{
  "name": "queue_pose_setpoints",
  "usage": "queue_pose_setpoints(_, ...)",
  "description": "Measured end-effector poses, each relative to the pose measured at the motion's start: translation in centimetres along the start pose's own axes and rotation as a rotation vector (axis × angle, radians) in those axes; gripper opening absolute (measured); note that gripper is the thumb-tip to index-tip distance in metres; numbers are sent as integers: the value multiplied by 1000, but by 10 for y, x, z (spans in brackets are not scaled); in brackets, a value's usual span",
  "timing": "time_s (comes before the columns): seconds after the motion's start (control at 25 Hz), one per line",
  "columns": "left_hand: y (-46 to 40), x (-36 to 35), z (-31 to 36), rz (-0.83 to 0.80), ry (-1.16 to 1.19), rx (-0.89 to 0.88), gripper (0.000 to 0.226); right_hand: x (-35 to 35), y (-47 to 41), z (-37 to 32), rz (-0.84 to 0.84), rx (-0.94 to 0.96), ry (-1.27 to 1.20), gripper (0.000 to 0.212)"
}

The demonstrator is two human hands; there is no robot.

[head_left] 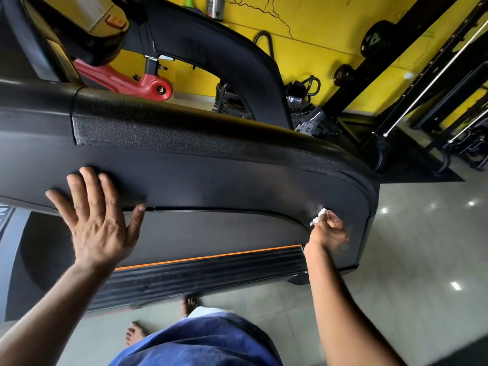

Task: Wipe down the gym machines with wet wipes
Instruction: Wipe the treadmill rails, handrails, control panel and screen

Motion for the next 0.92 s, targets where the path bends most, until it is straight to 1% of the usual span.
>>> queue_pose_setpoints(0.04, 1, 0, 0, 3, 3, 2, 80, -4, 0, 0, 1, -89, -53, 15)
queue_pose_setpoints(0.08, 2, 0, 0, 4, 8, 6, 80, -10, 13, -10, -5, -120, -113, 10)
queue_pose_setpoints(0.12, 3, -2, -1, 5, 11, 11, 80, -19, 31, -24, -28, -77, -163, 11)
queue_pose_setpoints(0.16, 3, -5, -1, 1, 10, 15, 81, -29, 61, -43, -68, 19, -190, 18)
queue_pose_setpoints(0.2, 3, -9, -1, -12, 13, 19, 82, -42, 95, -58, -156, 140, -215, 21)
queue_pose_setpoints(0.28, 3, -14, -1, -30, 53, 38, 82, -69, 170, -80, -415, 304, -221, 14)
queue_pose_setpoints(0.32, 3, -14, -1, -28, 73, 46, 81, -78, 197, -86, -509, 361, -203, 11)
queue_pose_setpoints(0.36, 4, -14, -1, -26, 83, 49, 80, -82, 206, -86, -562, 401, -188, 10)
queue_pose_setpoints(0.4, 5, -12, -3, -24, 84, 47, 80, -80, 203, -88, -572, 432, -180, 10)
queue_pose_setpoints(0.44, 5, -10, -4, -22, 78, 38, 79, -72, 188, -91, -523, 456, -170, 11)
queue_pose_setpoints(0.48, 5, -7, -5, -22, 66, 24, 79, -58, 160, -94, -417, 469, -148, 12)
queue_pose_setpoints(0.56, 4, -3, -5, -29, 29, -9, 77, -29, 102, -100, -149, 450, -93, 11)
queue_pose_setpoints(0.6, 2, -1, -4, -27, 18, -23, 76, -21, 79, -102, -80, 421, -96, 9)
queue_pose_setpoints(0.64, 1, 0, -3, -21, 21, -33, 76, -21, 67, -102, -68, 392, -118, 6)
queue_pose_setpoints(0.72, 0, 1, -3, -5, 55, -44, 75, -35, 81, -103, -104, 366, -156, 6)
queue_pose_setpoints(0.8, 1, 1, -3, 0, 59, -40, 75, -52, 134, -112, -199, 469, -169, 6)
queue_pose_setpoints(0.92, 1, 0, -4, -12, 32, -51, 74, -87, 234, -127, -486, 698, -122, 7)
Point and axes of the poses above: each hand's wrist, its own y-axis away from the middle knuckle, its own x-axis out of the back of the hand, z = x × y, the point moved 7 cm from there along -y, towards the middle knuckle, and after that the axes turned 9 degrees about -x, right-handed, at the moved point
